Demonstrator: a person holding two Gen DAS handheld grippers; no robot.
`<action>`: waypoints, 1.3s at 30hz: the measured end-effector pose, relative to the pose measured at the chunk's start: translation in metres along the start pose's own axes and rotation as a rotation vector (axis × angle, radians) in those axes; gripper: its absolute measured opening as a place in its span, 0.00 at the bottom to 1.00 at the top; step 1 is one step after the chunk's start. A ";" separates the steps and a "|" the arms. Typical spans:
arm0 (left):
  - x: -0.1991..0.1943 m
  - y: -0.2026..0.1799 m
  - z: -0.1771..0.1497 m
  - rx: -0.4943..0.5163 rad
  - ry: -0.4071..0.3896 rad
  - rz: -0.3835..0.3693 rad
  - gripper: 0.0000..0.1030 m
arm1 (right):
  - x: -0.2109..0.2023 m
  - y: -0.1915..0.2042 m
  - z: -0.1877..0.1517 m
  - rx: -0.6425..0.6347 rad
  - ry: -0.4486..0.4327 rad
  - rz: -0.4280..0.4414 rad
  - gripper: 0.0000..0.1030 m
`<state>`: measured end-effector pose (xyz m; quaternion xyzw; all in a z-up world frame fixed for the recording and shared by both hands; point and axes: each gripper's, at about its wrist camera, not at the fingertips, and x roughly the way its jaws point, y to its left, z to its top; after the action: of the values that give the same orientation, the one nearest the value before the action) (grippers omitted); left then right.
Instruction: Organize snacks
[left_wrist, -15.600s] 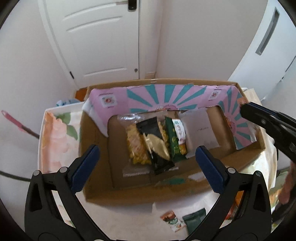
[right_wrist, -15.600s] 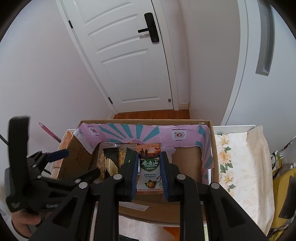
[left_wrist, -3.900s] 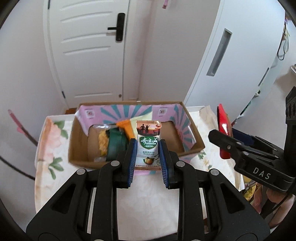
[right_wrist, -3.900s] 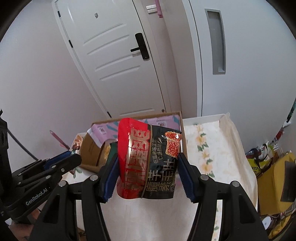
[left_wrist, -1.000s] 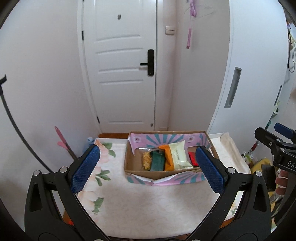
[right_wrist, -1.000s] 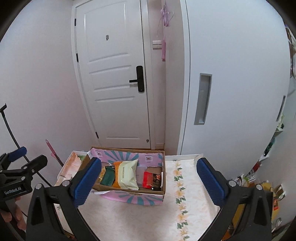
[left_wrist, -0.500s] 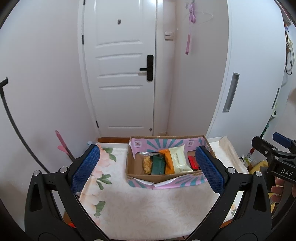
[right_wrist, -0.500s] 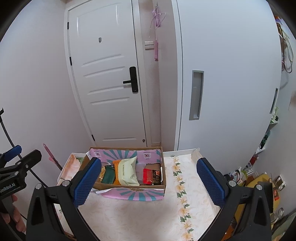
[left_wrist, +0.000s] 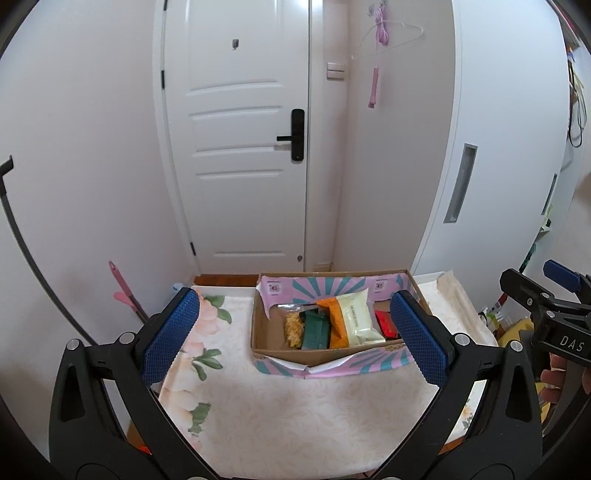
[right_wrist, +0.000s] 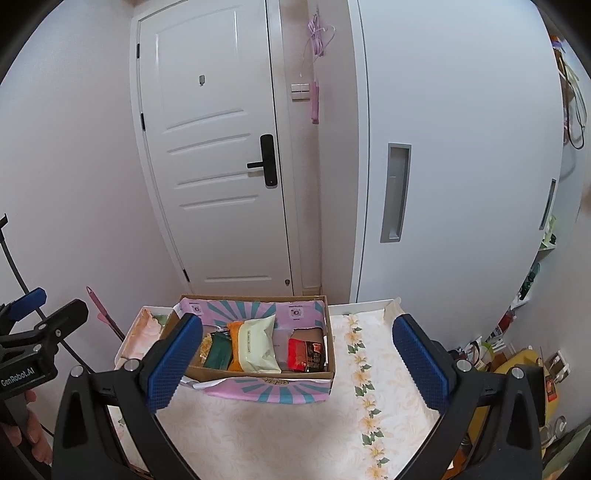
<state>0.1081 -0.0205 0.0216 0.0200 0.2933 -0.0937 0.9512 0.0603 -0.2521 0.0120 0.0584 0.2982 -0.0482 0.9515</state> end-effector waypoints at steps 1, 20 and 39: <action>0.000 0.000 0.000 0.000 0.000 -0.001 1.00 | 0.000 0.000 0.000 0.000 0.000 0.001 0.99; -0.003 0.000 0.002 -0.008 0.001 0.003 1.00 | 0.000 0.004 -0.001 -0.008 0.012 -0.001 0.99; -0.010 -0.010 0.001 0.021 -0.033 0.038 1.00 | 0.002 0.005 -0.002 -0.010 0.015 0.003 0.99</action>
<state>0.0987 -0.0291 0.0282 0.0340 0.2761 -0.0788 0.9573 0.0614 -0.2470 0.0095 0.0543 0.3053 -0.0447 0.9497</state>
